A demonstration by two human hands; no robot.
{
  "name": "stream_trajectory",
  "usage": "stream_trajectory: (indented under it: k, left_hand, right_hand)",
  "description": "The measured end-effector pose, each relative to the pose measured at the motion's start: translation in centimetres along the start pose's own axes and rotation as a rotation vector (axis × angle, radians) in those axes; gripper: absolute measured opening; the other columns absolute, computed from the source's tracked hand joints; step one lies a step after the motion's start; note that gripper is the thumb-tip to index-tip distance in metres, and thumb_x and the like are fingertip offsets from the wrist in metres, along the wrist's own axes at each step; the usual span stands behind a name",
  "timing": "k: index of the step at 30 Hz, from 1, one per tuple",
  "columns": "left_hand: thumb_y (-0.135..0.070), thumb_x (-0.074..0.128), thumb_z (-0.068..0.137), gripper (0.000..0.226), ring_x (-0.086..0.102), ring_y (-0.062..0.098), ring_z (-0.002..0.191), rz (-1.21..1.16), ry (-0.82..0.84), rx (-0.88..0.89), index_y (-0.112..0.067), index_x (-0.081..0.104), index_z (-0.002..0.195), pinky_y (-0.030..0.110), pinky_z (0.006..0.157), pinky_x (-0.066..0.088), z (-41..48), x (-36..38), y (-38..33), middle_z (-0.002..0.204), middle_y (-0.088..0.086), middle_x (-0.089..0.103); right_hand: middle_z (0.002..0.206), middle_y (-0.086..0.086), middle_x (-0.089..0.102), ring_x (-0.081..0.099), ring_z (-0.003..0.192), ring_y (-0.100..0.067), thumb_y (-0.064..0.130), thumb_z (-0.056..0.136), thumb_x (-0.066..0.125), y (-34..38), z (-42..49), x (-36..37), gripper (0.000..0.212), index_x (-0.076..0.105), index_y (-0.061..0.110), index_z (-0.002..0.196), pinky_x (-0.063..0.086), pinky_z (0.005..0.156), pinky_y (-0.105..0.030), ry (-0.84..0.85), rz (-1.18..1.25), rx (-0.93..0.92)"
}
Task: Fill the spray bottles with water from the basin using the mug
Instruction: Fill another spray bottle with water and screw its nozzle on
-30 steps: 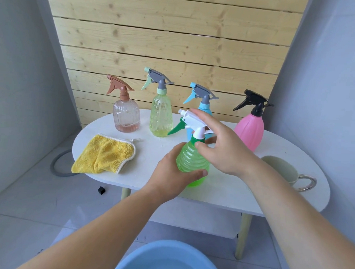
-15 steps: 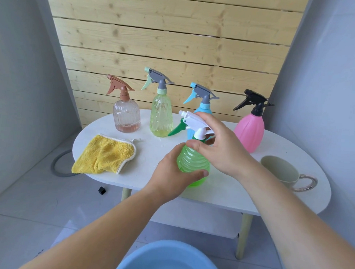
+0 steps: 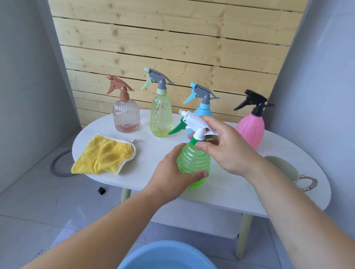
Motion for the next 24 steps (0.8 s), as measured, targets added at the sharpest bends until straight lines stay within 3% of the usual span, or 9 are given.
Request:
stream_trajectory:
  k: [5, 9, 12, 16, 19, 24]
  left_hand:
    - [-0.044, 0.093, 0.071, 0.066, 0.066, 0.003, 0.105, 0.010, -0.037, -0.010, -0.046, 0.057, 0.127, 0.041, 0.094, 0.059, 0.0, 0.3, 0.2, 0.112, -0.018, 0.072]
    - [-0.060, 0.084, 0.062, 0.074, 0.067, 0.008, 0.105, 0.046, -0.092, 0.010, -0.043, 0.057, 0.129, 0.043, 0.093, 0.058, -0.5, 0.7, 0.0, 0.110, -0.017, 0.072]
    - [-0.064, 0.082, 0.061, 0.075, 0.067, 0.010, 0.105, 0.070, -0.107, 0.011, -0.043, 0.055, 0.128, 0.043, 0.092, 0.058, -0.7, 0.8, -0.2, 0.111, -0.015, 0.071]
    - [-0.041, 0.090, 0.075, 0.068, 0.064, 0.004, 0.110, 0.054, -0.019, 0.007, -0.045, 0.052, 0.130, 0.039, 0.097, 0.056, -0.5, 0.1, 0.1, 0.117, -0.018, 0.068]
    - [-0.027, 0.087, 0.078, 0.076, 0.063, 0.003, 0.114, 0.098, 0.085, 0.021, -0.050, 0.043, 0.136, 0.041, 0.101, 0.055, -0.3, -0.6, 0.6, 0.123, -0.021, 0.065]
    - [-0.036, 0.084, 0.068, 0.076, 0.065, 0.008, 0.113, 0.108, 0.063, 0.015, -0.052, 0.043, 0.131, 0.044, 0.100, 0.056, -0.2, -0.6, 0.9, 0.117, -0.022, 0.067]
  right_hand:
    - [0.104, 0.004, 0.076, 0.068, 0.107, -0.020, 0.000, 0.086, 0.070, -0.8, 0.4, 0.0, 0.023, 0.067, 0.006, 0.108, 0.050, 0.102, -0.046, -0.075, 0.021, 0.032]
    - [0.101, 0.005, 0.074, 0.068, 0.103, -0.020, 0.007, 0.082, 0.074, -0.9, 0.6, 0.3, 0.016, 0.069, 0.017, 0.094, 0.050, 0.099, -0.050, -0.126, -0.016, 0.020]
    - [0.101, 0.001, 0.074, 0.068, 0.102, -0.022, 0.008, 0.082, 0.075, -1.0, 0.6, 0.2, 0.017, 0.070, 0.012, 0.097, 0.050, 0.099, -0.051, -0.127, 0.004, 0.024]
    - [0.104, -0.003, 0.076, 0.071, 0.104, -0.024, 0.008, 0.083, 0.076, -1.3, 0.4, 0.2, 0.022, 0.070, 0.008, 0.104, 0.050, 0.100, -0.052, -0.133, 0.098, 0.053]
    - [0.107, -0.002, 0.077, 0.070, 0.108, -0.019, 0.004, 0.087, 0.072, -1.5, 0.4, 0.2, 0.024, 0.069, 0.010, 0.110, 0.050, 0.104, -0.049, -0.103, 0.160, 0.087]
    - [0.104, -0.002, 0.077, 0.071, 0.108, -0.019, -0.003, 0.087, 0.070, -1.7, 0.3, 0.5, 0.026, 0.068, 0.011, 0.109, 0.051, 0.103, -0.043, -0.126, 0.200, 0.094]
Point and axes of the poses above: each hand's wrist, its own z-axis towards the middle knuckle, its own x-axis out of the palm, y = z × x, the point moved 1 cm from there along z, towards the middle knuckle
